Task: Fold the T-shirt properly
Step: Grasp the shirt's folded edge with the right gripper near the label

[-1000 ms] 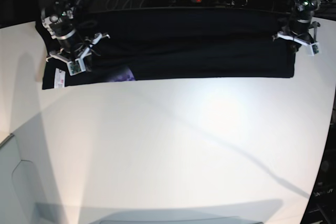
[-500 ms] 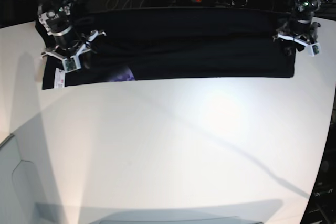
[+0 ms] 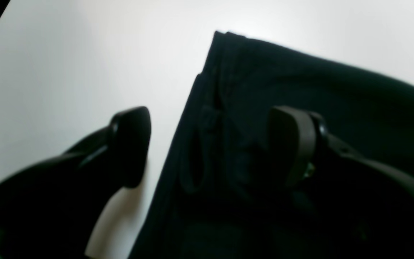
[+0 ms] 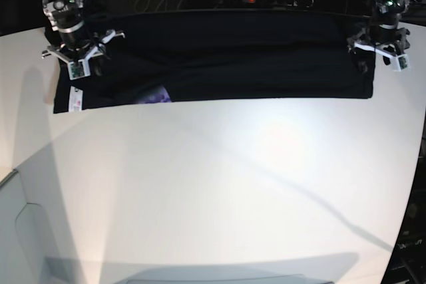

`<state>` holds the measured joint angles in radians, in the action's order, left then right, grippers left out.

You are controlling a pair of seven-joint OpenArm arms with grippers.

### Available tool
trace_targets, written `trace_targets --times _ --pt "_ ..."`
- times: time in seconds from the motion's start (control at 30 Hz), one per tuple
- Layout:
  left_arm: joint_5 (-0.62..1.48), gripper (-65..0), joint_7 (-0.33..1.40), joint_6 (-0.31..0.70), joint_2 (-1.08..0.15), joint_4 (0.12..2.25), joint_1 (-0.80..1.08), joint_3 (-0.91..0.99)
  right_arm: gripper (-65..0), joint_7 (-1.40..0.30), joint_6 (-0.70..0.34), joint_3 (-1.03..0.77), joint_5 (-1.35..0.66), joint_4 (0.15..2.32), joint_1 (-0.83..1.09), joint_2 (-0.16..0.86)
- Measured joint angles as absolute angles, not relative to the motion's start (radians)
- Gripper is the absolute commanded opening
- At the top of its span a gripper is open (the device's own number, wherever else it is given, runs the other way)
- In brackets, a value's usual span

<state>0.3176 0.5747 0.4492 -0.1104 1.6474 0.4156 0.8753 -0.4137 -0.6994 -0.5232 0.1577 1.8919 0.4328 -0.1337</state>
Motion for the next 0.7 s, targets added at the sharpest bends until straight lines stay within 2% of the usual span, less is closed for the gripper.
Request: trace_targets --times 0.17,0.7 --pt "0.319 -16.0 0.566 0.449 -0.113 1.613 0.411 0.875 -44.0 -0.381 -0.698 -0.524 0.144 1.774 0.430 -0.121" --pt "0.322 -16.4 0.550 0.449 -0.113 1.524 0.407 0.873 -44.0 -0.329 -0.696 -0.522 0.122 1.721 0.441 -0.094"
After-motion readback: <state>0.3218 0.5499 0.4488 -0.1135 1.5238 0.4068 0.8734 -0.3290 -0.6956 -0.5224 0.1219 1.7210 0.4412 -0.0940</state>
